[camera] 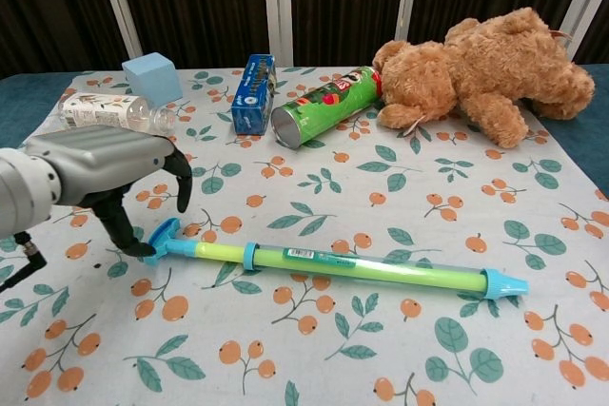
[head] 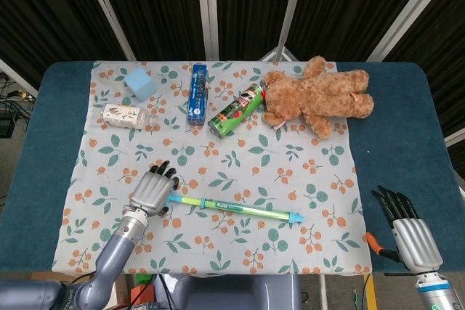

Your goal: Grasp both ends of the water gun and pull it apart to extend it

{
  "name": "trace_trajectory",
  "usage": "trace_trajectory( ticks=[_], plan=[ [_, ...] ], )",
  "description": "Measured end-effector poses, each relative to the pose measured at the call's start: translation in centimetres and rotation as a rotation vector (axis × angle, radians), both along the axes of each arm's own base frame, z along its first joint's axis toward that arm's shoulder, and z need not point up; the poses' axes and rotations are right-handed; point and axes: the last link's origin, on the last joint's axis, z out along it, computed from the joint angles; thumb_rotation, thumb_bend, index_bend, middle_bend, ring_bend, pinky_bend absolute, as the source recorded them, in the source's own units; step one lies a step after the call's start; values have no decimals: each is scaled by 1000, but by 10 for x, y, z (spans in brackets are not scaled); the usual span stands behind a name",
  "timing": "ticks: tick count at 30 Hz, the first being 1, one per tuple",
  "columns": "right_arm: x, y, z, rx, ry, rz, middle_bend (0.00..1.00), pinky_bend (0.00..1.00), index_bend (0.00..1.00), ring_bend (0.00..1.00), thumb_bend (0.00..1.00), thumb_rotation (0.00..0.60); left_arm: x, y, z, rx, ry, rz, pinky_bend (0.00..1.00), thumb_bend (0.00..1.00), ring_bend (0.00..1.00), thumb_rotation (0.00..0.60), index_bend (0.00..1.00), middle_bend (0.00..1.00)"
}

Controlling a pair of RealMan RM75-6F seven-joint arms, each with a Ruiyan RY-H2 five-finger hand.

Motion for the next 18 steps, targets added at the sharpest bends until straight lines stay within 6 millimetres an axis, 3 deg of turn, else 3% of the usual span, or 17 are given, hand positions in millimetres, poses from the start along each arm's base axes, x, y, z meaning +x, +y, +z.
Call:
trace_trajectory(
  ticks=[6, 18],
  plan=[
    [0, 0, 1, 0, -11, -7, 0, 0, 0, 0, 389, 600, 11, 8, -15, 7, 37, 8, 200, 311, 73, 600, 439, 195],
    [1, -1, 0, 4, -18, -11, 0, 0, 0, 0, 389, 600, 4, 10, -29, 6, 81, 35, 200, 311, 73, 600, 463, 192]
  ],
)
